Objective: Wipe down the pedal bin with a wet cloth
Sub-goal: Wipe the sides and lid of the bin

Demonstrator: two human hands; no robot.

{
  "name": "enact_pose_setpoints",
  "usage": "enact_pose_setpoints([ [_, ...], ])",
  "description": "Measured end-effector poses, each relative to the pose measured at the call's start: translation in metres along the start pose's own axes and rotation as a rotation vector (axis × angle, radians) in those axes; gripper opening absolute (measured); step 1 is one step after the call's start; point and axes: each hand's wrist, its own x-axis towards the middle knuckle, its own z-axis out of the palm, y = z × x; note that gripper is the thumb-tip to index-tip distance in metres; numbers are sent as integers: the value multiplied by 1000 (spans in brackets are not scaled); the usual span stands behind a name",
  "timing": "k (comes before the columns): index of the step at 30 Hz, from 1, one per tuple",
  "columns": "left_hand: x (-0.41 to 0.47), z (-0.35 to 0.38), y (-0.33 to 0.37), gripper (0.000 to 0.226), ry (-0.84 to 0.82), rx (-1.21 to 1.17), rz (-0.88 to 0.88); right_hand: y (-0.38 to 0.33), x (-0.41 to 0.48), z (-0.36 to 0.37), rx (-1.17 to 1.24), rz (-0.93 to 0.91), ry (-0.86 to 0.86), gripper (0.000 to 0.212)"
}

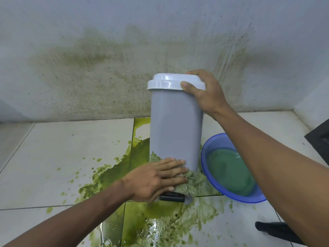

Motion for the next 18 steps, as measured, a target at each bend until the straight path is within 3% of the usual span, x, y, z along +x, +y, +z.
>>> enact_pose_setpoints([
  [6,17,11,-5,60,-16,148,262,-4,-2,2,0,-5,-5,43],
  [9,24,14,-4,46,112,137,302,-3,-2,1,13,-2,-24,44],
  [15,41,-33,-27,57,536,223,-228,-4,-2,3,-3,-15,-18,45],
  [18,55,-39,-30,68,627,221,-386,-4,2,1,-29,-22,-22,43],
])
